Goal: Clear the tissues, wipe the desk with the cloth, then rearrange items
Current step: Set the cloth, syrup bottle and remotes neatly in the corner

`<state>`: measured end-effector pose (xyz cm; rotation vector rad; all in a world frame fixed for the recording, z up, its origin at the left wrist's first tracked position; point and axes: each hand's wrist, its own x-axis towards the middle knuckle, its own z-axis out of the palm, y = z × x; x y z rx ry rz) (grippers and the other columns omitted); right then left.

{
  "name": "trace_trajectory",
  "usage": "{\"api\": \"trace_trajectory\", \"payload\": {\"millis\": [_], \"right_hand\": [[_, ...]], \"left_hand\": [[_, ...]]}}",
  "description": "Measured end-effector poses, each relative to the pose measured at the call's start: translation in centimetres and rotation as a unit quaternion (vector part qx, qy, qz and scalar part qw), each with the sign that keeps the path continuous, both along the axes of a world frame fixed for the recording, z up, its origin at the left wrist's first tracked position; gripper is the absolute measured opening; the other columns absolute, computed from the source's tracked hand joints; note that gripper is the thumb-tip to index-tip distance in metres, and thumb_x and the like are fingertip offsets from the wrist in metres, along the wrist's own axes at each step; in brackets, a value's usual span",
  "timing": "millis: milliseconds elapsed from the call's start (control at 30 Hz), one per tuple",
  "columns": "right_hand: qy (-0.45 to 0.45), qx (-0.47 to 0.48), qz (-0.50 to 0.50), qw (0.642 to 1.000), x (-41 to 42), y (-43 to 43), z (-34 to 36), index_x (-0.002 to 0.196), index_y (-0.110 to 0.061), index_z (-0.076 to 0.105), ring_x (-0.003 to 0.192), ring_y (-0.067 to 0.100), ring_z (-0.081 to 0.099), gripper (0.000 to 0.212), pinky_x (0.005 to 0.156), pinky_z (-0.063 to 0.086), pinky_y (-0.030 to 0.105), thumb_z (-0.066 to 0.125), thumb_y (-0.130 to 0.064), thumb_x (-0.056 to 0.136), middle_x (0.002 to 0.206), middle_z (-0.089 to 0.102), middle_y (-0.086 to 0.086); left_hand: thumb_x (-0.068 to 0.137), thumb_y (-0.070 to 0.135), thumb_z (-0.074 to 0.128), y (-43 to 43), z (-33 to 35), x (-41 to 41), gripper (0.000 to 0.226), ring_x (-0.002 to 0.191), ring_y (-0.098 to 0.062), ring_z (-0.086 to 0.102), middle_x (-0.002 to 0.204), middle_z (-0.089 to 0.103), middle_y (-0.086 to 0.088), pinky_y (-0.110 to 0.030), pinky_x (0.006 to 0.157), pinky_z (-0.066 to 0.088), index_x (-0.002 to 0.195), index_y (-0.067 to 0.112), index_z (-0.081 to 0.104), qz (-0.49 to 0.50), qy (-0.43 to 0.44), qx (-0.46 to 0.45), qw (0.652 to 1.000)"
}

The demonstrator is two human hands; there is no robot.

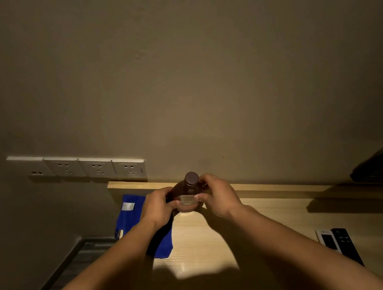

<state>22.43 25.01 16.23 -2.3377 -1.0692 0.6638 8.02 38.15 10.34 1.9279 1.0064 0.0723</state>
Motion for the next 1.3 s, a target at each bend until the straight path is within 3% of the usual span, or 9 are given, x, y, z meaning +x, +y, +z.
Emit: {"api": "trace_trajectory", "payload": {"millis": [467, 733, 933, 1133, 1300], "right_hand": [[-0.014, 0.004, -0.016, 1.000, -1.4, 1.1, -0.8, 0.139, -0.022, 0.056, 0.121, 0.019, 0.061, 0.049, 0.104, 0.051, 0.038, 0.073, -0.024, 0.093, 0.133, 0.064, -0.002], [0.000, -0.009, -0.052, 0.999, -1.2, -3.0, -1.5, 0.150, -0.020, 0.048, 0.130, 0.019, 0.058, 0.061, 0.106, 0.048, 0.037, 0.072, -0.032, 0.095, 0.148, 0.058, 0.001], [0.021, -0.017, -0.119, 0.993, -0.8, -10.6, -2.8, 0.146, -0.017, 0.052, 0.127, 0.017, 0.059, 0.055, 0.098, 0.047, 0.028, 0.071, -0.031, 0.096, 0.145, 0.059, 0.002], [0.018, -0.033, -0.188, 0.982, 0.2, -20.3, -4.1, 0.144, -0.015, 0.054, 0.122, 0.018, 0.062, 0.053, 0.096, 0.050, 0.031, 0.070, -0.034, 0.097, 0.140, 0.061, 0.004], [-0.025, -0.068, -0.246, 0.967, 1.7, -27.9, -5.1, 0.141, -0.014, 0.055, 0.121, 0.026, 0.061, 0.053, 0.100, 0.052, 0.043, 0.066, -0.042, 0.097, 0.140, 0.060, 0.006]], "left_hand": [[0.098, 0.020, 0.073, 0.8, -0.4, -1.1, 0.044, 0.127, -0.024, 0.063, 0.127, 0.074, -0.001, -0.047, 0.110, 0.050, 0.141, 0.025, 0.063, 0.011, -0.014, -0.013, 1.000], [0.099, 0.038, 0.070, -2.8, -0.4, -4.1, 0.067, 0.139, -0.028, 0.053, 0.150, 0.057, -0.009, -0.044, 0.110, 0.047, 0.156, 0.015, 0.044, 0.085, -0.007, 0.033, 0.996], [0.099, 0.055, 0.062, -10.7, -3.5, -9.1, 0.087, 0.159, -0.018, 0.024, 0.174, 0.023, 0.003, -0.039, 0.126, 0.028, 0.167, 0.021, 0.020, 0.048, -0.004, 0.062, 0.997], [0.099, 0.065, 0.048, -17.3, -6.6, -12.5, 0.092, 0.163, -0.021, 0.010, 0.177, 0.011, -0.006, -0.037, 0.130, 0.007, 0.168, 0.014, 0.013, -0.023, 0.082, 0.146, 0.986], [0.098, 0.077, 0.025, -20.7, -8.7, -14.1, 0.098, 0.163, -0.024, -0.005, 0.177, 0.000, -0.009, -0.046, 0.131, -0.001, 0.168, 0.012, 0.006, -0.057, 0.171, 0.212, 0.960]]}}
